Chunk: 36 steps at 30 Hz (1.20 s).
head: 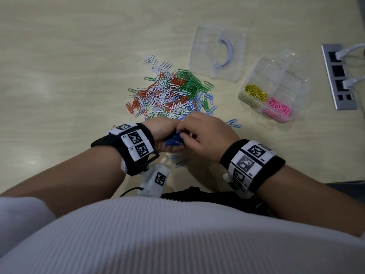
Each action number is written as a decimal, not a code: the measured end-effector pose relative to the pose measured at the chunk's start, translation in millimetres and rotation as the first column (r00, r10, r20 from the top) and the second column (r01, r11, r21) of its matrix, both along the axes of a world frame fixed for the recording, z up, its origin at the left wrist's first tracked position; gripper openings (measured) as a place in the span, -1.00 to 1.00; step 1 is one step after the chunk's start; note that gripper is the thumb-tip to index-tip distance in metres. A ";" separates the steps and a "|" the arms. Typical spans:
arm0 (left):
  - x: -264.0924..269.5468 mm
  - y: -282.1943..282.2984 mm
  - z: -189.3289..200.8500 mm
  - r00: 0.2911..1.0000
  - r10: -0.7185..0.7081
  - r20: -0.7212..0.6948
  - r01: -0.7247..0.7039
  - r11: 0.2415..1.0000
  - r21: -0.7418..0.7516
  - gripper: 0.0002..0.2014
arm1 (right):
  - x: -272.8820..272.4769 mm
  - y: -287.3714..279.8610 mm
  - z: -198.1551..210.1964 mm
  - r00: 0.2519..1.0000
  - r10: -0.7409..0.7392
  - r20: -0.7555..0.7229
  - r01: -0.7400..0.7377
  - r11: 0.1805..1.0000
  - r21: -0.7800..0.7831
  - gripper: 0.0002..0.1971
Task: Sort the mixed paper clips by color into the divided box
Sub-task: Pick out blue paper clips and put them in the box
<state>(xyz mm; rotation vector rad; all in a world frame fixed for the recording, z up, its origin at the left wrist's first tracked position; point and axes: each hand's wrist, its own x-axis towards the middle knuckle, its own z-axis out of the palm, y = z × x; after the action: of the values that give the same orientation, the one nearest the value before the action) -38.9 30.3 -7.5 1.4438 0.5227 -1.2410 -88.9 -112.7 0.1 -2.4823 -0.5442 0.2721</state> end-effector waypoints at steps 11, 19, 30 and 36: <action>2.1 -8.8 -5.6 0.999 -0.010 -0.033 0.008 0.998 -0.068 -0.68 | -10.7 -43.4 -22.4 0.786 -0.586 -0.196 0.446 0.757 -0.477 -0.20; 2.0 -4.0 -5.7 0.998 0.067 -0.020 -0.068 0.997 -0.036 -0.70 | -2.6 -43.2 -35.2 0.875 -0.469 -0.122 0.407 0.848 -0.338 -0.87; 6.8 -16.6 -7.2 0.995 0.079 -0.053 -0.079 0.997 0.000 -0.72 | 11.2 -41.1 -13.1 0.844 -0.528 -0.099 0.505 0.842 -0.190 -0.94; 6.5 -25.4 -5.7 0.998 0.056 -0.030 -0.058 0.997 -0.057 -0.78 | 5.3 -6.6 8.2 0.966 -0.234 -0.108 0.240 0.970 0.043 -0.89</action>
<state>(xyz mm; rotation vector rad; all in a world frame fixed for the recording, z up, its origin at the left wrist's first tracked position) -32.4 4.9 -13.2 1.3558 0.5394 -1.2236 -83.7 -119.3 8.3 -2.4344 -0.2057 0.2825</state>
